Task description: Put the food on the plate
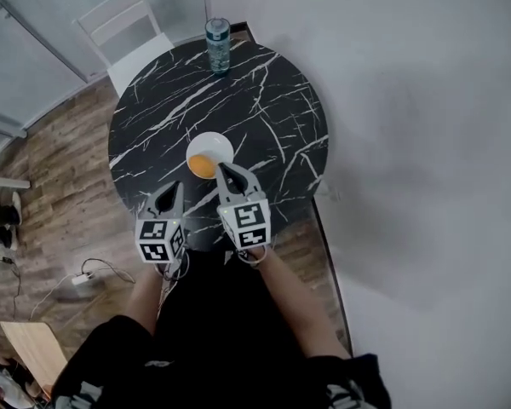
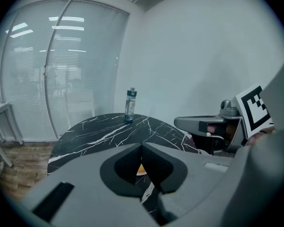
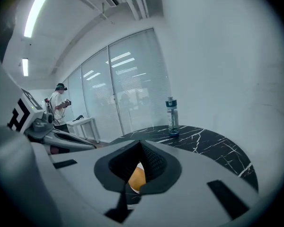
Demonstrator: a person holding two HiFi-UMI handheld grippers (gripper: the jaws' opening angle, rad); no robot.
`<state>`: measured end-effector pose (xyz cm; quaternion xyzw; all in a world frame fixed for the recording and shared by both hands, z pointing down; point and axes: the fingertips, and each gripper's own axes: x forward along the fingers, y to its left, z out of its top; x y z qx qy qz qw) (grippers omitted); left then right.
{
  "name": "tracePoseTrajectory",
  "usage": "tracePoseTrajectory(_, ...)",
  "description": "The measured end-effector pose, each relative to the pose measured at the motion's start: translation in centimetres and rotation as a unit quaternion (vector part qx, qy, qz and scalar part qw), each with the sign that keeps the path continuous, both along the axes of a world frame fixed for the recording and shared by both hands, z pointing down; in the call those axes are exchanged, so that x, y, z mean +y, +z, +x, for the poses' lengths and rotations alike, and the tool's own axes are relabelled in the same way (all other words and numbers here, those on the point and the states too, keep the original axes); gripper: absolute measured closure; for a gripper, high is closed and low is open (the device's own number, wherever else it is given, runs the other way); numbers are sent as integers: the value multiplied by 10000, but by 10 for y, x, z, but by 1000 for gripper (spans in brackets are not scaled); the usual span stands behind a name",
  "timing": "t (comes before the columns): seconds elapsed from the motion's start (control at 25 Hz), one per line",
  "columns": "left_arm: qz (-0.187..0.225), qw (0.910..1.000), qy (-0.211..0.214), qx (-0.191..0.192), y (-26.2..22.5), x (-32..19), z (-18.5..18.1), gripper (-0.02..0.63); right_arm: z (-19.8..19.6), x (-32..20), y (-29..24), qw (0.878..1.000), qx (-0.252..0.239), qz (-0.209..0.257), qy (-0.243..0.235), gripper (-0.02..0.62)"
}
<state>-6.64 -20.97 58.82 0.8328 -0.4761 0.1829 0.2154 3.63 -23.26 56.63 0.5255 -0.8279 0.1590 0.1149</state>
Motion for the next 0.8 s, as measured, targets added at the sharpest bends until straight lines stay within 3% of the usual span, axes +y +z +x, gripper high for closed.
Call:
tracePoseTrajectory(0.4,929,9955,-177,59,-78,33,14,607,41,43,-81,9934,44,1064,424,600)
tracePoseTrajectory(0.8,1831,9828,-206,77,-156,64,18,607,69,89,-173,9744,415,2163,445,600)
